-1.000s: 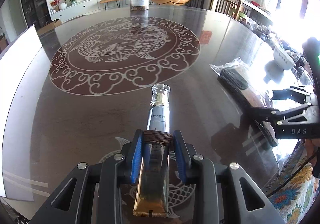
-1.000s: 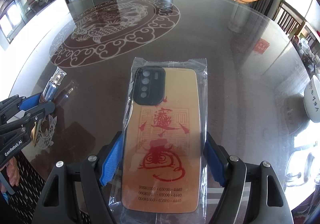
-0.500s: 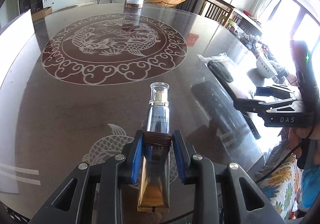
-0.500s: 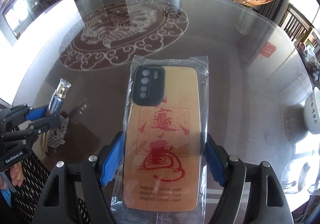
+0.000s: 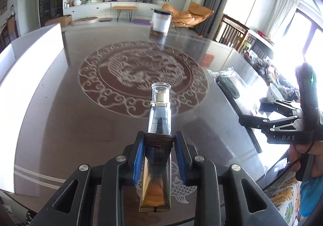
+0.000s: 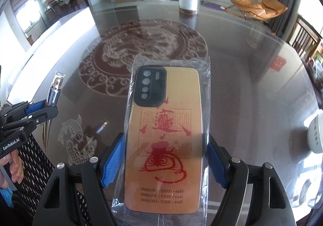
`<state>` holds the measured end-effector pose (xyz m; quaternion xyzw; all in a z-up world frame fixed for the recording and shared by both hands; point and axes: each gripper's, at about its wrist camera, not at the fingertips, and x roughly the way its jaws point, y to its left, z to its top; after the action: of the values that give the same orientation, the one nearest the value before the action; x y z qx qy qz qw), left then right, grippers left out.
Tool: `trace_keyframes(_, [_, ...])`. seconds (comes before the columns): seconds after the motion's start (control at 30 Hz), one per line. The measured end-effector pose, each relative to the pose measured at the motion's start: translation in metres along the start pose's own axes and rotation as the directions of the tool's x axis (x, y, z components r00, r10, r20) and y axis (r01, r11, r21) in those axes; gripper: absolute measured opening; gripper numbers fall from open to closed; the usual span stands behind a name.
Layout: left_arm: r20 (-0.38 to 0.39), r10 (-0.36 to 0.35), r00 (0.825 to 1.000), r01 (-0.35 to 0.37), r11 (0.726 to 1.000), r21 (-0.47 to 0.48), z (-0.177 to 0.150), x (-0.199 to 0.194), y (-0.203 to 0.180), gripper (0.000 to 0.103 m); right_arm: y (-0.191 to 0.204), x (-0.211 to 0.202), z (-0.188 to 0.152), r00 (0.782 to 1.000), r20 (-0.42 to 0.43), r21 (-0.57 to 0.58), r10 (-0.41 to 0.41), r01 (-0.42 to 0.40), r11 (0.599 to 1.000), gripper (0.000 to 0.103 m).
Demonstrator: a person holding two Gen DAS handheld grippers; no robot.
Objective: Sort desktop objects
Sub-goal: 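Lift the gold tube bottle and bagged phone case above the table with both tools, then carry the tube bottle and phone case into the cork-bottomed box and open both tools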
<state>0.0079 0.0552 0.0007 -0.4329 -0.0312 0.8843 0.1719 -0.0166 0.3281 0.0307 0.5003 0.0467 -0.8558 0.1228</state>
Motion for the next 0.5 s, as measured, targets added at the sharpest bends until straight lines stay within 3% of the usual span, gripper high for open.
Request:
trace_keyframes(0.3, [0.073, 0.07, 0.995, -0.065, 0.996, -0.063, 0.029, -0.049, 0.046, 0.029, 0.061, -0.016, 0.065, 0.994, 0.085, -0.151, 0.075, -0.061, 0.987, 0.076])
trace_keyframes(0.5, [0.122, 0.144, 0.982, -0.128, 0.984, -0.126, 0.049, -0.093, 0.106, 0.029, 0.136, -0.019, 0.119, 0.979, 0.14, -0.276, 0.145, -0.102, 0.956, 0.076])
